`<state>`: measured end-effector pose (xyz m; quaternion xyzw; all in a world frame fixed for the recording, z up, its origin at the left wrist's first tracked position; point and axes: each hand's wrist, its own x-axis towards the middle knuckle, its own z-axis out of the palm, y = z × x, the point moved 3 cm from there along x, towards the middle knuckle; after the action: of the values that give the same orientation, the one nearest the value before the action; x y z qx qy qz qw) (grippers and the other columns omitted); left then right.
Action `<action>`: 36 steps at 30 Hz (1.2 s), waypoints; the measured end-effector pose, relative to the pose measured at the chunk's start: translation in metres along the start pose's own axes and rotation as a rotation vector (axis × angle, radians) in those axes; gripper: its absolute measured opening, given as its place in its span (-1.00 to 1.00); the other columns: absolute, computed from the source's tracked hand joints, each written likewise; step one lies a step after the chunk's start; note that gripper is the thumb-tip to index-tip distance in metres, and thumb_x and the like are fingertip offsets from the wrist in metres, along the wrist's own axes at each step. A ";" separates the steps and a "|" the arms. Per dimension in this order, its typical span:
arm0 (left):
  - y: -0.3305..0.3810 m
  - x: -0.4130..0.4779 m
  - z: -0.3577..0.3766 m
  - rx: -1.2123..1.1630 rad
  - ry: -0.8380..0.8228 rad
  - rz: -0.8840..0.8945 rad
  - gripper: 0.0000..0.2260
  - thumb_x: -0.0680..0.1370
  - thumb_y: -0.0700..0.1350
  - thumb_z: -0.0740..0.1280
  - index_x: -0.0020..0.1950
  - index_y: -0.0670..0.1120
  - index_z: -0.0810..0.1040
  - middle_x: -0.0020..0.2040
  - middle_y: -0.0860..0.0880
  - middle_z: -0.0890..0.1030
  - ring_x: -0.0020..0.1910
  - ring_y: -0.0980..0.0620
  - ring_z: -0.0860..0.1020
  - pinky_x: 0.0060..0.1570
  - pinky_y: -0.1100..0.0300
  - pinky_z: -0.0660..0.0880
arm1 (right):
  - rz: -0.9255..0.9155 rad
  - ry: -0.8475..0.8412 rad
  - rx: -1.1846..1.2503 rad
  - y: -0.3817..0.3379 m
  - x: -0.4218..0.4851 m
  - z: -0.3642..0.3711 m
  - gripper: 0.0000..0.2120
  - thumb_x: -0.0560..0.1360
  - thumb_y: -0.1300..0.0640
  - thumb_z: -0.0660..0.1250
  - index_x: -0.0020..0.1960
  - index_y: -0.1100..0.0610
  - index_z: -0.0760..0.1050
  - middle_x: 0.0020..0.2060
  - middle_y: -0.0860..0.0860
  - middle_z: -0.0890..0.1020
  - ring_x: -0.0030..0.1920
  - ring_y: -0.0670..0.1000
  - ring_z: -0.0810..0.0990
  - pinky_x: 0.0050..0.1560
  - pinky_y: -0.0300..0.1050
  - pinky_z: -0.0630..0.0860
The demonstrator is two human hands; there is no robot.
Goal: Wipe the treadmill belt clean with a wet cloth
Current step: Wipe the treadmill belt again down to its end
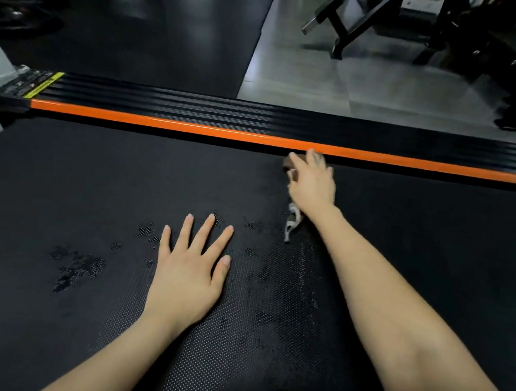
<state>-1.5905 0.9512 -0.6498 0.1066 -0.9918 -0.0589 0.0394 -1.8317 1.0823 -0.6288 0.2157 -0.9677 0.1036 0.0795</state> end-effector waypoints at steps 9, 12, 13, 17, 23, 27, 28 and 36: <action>0.001 0.002 0.000 0.012 -0.014 -0.015 -0.48 0.57 0.19 -0.20 0.52 0.17 0.16 0.54 0.01 0.14 0.53 -0.13 0.02 0.47 -0.18 -0.09 | -0.216 -0.022 0.100 -0.085 -0.045 0.013 -0.60 0.56 0.10 0.17 0.40 0.02 0.34 0.45 0.15 0.26 0.43 0.27 0.18 0.43 0.19 0.09; 0.000 0.000 -0.001 0.003 -0.010 -0.013 -0.47 0.56 0.19 -0.22 0.52 0.18 0.12 0.55 0.03 0.11 0.54 -0.11 -0.01 0.47 -0.16 -0.11 | -0.407 -0.063 0.054 -0.061 -0.058 -0.001 -0.49 0.53 0.14 0.25 0.46 -0.03 0.26 0.50 0.07 0.17 0.47 0.13 0.12 0.45 0.06 0.06; 0.000 0.000 -0.001 -0.002 -0.007 -0.016 -0.47 0.56 0.19 -0.23 0.52 0.18 0.13 0.55 0.03 0.11 0.54 -0.11 -0.01 0.47 -0.16 -0.11 | -0.369 -0.062 0.034 -0.043 -0.051 -0.005 -0.46 0.51 0.18 0.27 0.45 -0.04 0.27 0.50 0.05 0.16 0.48 0.11 0.11 0.44 0.05 0.11; 0.003 0.001 -0.001 0.001 -0.008 -0.019 -0.45 0.55 0.19 -0.25 0.53 0.18 0.10 0.55 0.03 0.09 0.54 -0.12 -0.03 0.47 -0.17 -0.15 | 0.009 0.005 0.122 0.012 -0.023 -0.009 -0.58 0.54 0.18 0.21 0.39 -0.01 0.38 0.50 0.06 0.17 0.43 0.21 0.21 0.35 0.15 0.27; 0.002 0.003 -0.002 -0.009 -0.011 -0.011 -0.42 0.53 0.17 -0.27 0.53 0.14 0.13 0.56 0.01 0.10 0.54 -0.14 -0.02 0.46 -0.19 -0.12 | -0.380 0.019 0.250 -0.069 -0.146 -0.016 -0.67 0.44 0.21 0.33 0.20 0.04 0.55 0.31 0.14 0.46 0.35 0.22 0.36 0.29 0.27 0.35; 0.002 0.002 -0.003 -0.016 -0.011 -0.009 -0.44 0.54 0.15 -0.25 0.53 0.15 0.11 0.56 0.00 0.09 0.54 -0.14 -0.03 0.46 -0.19 -0.13 | -0.591 -0.109 0.250 -0.057 -0.245 -0.043 -0.49 0.36 0.22 0.43 0.28 -0.04 0.48 0.39 0.08 0.40 0.41 0.18 0.32 0.35 0.26 0.28; 0.002 0.002 -0.003 -0.012 -0.011 -0.013 -0.46 0.56 0.13 -0.23 0.53 0.15 0.10 0.56 0.00 0.09 0.54 -0.14 -0.03 0.46 -0.19 -0.13 | -0.598 -0.095 0.200 -0.044 -0.244 -0.051 -0.39 0.27 0.26 0.48 0.27 -0.06 0.45 0.37 0.09 0.42 0.37 0.18 0.38 0.30 0.27 0.33; 0.002 0.002 -0.002 -0.020 -0.014 -0.019 -0.56 0.64 0.07 -0.08 0.54 0.15 0.09 0.56 0.00 0.06 0.54 -0.14 -0.06 0.46 -0.18 -0.16 | 0.068 0.037 0.200 0.011 -0.185 -0.044 -0.69 0.57 0.16 0.20 0.29 0.02 0.51 0.42 0.07 0.36 0.43 0.19 0.27 0.42 0.24 0.14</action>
<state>-1.5931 0.9529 -0.6478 0.1154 -0.9903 -0.0698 0.0330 -1.6666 1.1766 -0.6246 0.1875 -0.9576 0.2065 0.0721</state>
